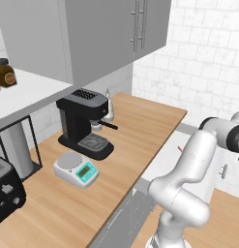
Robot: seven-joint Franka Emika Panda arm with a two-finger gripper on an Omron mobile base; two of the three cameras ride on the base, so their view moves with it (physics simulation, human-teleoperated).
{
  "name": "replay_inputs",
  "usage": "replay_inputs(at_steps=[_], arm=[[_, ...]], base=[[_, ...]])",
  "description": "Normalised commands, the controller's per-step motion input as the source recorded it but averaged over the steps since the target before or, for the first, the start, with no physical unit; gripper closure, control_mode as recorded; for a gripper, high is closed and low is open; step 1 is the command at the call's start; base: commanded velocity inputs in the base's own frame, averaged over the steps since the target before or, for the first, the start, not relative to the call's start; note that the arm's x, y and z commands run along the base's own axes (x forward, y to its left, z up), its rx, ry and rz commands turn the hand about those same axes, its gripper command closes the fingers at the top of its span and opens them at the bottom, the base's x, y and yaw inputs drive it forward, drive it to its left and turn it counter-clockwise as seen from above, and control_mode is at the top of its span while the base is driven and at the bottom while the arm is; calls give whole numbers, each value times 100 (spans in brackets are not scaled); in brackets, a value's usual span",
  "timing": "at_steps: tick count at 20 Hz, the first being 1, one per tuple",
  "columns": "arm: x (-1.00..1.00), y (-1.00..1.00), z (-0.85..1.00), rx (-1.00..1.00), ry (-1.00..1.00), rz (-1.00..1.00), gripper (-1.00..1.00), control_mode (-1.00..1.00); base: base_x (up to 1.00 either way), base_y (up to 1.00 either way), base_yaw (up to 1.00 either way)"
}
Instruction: Take a straw from the drawer in front and place it inside the glass cup on the dining counter.
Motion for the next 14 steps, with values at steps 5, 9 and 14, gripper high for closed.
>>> replay_inputs(at_steps=[5, 9, 14], arm=[[2, 91, 67, -22, 32, 0, -100, -100], [17, 81, 60, -27, 41, 0, -100, -100], [42, 86, 24, -28, 47, 0, -100, -100]], base=[[0, 0, 0], [0, 0, 0], [0, 0, 0]])
